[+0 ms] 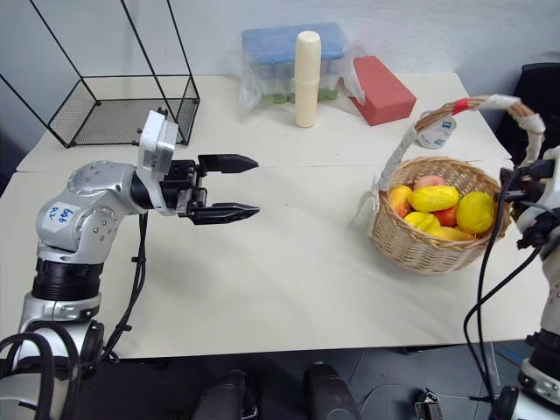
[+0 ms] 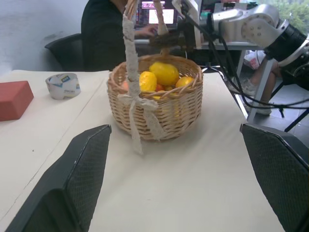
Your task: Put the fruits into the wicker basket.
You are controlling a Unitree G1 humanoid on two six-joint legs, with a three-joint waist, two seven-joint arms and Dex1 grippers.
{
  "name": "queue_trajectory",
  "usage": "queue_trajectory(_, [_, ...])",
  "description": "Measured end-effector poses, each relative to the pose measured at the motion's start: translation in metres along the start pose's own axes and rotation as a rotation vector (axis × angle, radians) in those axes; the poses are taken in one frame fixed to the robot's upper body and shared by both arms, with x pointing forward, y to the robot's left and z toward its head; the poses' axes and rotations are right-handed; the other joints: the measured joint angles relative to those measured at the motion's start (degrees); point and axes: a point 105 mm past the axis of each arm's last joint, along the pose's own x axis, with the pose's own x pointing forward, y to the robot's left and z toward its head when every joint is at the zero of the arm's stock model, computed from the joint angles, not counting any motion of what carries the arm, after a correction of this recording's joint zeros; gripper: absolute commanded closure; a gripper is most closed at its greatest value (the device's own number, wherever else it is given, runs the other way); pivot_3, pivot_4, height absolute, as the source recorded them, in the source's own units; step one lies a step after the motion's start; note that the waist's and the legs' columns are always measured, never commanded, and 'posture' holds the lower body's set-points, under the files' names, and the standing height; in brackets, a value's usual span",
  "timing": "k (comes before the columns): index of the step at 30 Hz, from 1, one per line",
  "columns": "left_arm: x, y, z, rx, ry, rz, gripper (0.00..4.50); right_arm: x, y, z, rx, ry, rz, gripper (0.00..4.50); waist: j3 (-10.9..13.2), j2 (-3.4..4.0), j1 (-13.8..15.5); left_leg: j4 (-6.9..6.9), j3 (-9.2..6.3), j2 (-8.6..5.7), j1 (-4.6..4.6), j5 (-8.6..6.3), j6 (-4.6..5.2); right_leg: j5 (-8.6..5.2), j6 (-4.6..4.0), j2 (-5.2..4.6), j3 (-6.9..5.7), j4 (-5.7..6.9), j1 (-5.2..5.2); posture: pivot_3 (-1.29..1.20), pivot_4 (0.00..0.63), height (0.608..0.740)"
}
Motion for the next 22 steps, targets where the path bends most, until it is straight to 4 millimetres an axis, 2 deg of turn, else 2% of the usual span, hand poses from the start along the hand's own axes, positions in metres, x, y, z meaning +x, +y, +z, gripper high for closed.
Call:
queue_trajectory(3, [0.001, 0.002, 0.001, -0.001, -0.002, -0.011, 0.00, -0.011, -0.008, 0.000, 0.027, -0.018, -0.005, 1.51, 0.00, 0.00, 0.31, -0.01, -0.04, 0.00, -0.01, -0.01, 0.01, 0.00, 0.00, 0.00, -0.02, -0.02, 0.02, 0.00, 0.150, 0.740])
queue_trajectory(7, [0.000, 0.001, 0.000, -0.005, 0.002, -0.024, 0.00, -0.042, -0.024, 0.002, 0.040, 0.002, 0.036, 0.14, 0.00, 0.00, 1.18, 0.03, -0.09, -0.03, -0.05, -0.02, 0.04, 0.00, 0.00, -0.03, -0.05, -0.05, 0.05, 0.00, 0.150, 0.740])
queue_trajectory(13, [-0.003, 0.003, -0.005, -0.033, 0.007, -0.031, 0.00, -0.103, -0.035, 0.028, 0.071, 0.075, 0.243, 0.06, -0.01, 0.01, 1.79, 0.00, -0.16, -0.02, 0.22, -0.04, 0.06, 0.00, 0.01, 0.03, -0.06, -0.35, 0.47, 0.00, 0.150, 0.740])
queue_trajectory(16, [-0.002, 0.001, -0.005, -0.031, 0.006, -0.046, 0.00, -0.130, -0.034, 0.032, 0.084, 0.149, 0.347, 0.06, 0.04, -0.08, 1.79, -0.41, -0.15, -0.07, 0.89, -0.06, 0.07, 0.00, 0.02, 0.06, -0.03, -0.74, 1.20, 0.00, 0.150, 0.740])
queue_trajectory(19, [-0.007, 0.001, -0.004, -0.028, 0.019, -0.057, 0.00, -0.167, -0.040, 0.031, 0.103, 0.281, 0.454, 0.06, 0.03, -0.05, 1.80, -0.64, -0.26, -0.07, 1.08, -0.06, 0.06, 0.00, 0.04, 0.19, -0.04, -1.19, 1.56, 0.00, 0.150, 0.740])
queue_trajectory(22, [-0.011, 0.003, -0.007, -0.043, 0.021, -0.055, 0.00, -0.182, -0.047, 0.041, 0.096, 0.295, 0.490, 0.06, 0.05, -0.10, 1.46, -0.69, -0.26, -0.03, 1.33, -0.13, 0.10, 0.03, 0.09, 0.20, -0.03, -1.45, 1.91, 0.00, 0.150, 0.740])
